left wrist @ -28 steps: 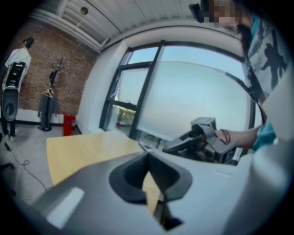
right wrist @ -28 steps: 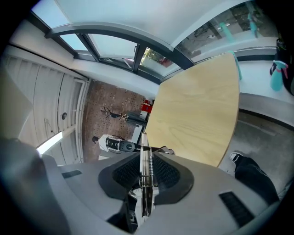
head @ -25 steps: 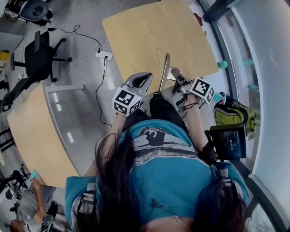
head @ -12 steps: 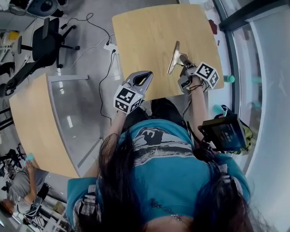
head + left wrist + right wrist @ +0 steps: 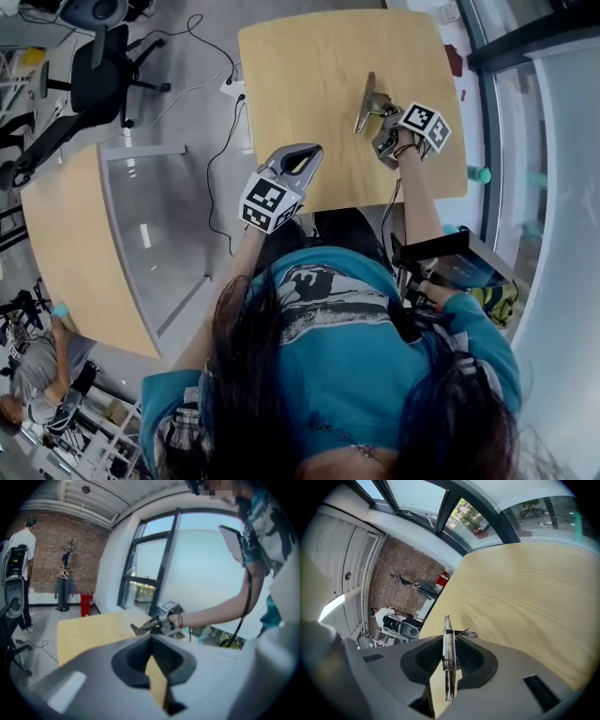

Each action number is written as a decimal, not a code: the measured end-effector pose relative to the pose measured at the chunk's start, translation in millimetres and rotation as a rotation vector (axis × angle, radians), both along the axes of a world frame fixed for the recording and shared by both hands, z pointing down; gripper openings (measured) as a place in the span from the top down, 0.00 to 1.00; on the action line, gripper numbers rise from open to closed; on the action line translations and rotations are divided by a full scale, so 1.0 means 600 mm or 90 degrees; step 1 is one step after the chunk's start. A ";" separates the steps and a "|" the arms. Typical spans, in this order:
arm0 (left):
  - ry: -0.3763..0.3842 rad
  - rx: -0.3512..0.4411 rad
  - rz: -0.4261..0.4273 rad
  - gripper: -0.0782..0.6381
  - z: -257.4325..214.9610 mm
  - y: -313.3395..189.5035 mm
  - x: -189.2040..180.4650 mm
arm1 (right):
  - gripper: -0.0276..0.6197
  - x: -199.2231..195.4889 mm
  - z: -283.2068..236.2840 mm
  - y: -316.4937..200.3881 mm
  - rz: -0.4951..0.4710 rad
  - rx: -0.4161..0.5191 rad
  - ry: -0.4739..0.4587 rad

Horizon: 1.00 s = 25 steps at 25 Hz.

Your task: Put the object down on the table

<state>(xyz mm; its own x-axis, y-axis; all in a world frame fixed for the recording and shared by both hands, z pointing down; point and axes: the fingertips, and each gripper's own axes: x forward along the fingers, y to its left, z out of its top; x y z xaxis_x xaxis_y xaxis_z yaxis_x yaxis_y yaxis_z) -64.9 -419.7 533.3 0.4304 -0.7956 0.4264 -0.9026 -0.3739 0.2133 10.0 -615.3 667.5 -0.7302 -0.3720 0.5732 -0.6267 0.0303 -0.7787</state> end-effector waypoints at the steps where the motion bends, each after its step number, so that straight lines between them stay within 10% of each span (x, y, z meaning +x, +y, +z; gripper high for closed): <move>1: -0.001 -0.003 -0.003 0.89 0.001 0.002 -0.003 | 0.82 -0.001 0.007 -0.004 0.001 -0.002 0.002; 25: 0.000 -0.017 -0.037 0.89 0.006 0.030 -0.034 | 0.73 -0.010 0.041 -0.006 -0.037 0.011 0.024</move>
<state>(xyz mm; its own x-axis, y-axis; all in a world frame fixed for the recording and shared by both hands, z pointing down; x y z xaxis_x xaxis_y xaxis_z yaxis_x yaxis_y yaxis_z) -85.2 -401.9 537.0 0.3834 -0.8081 0.4472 -0.9228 -0.3146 0.2225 4.1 -618.6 692.2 -0.7295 -0.3391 0.5940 -0.6518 0.0813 -0.7540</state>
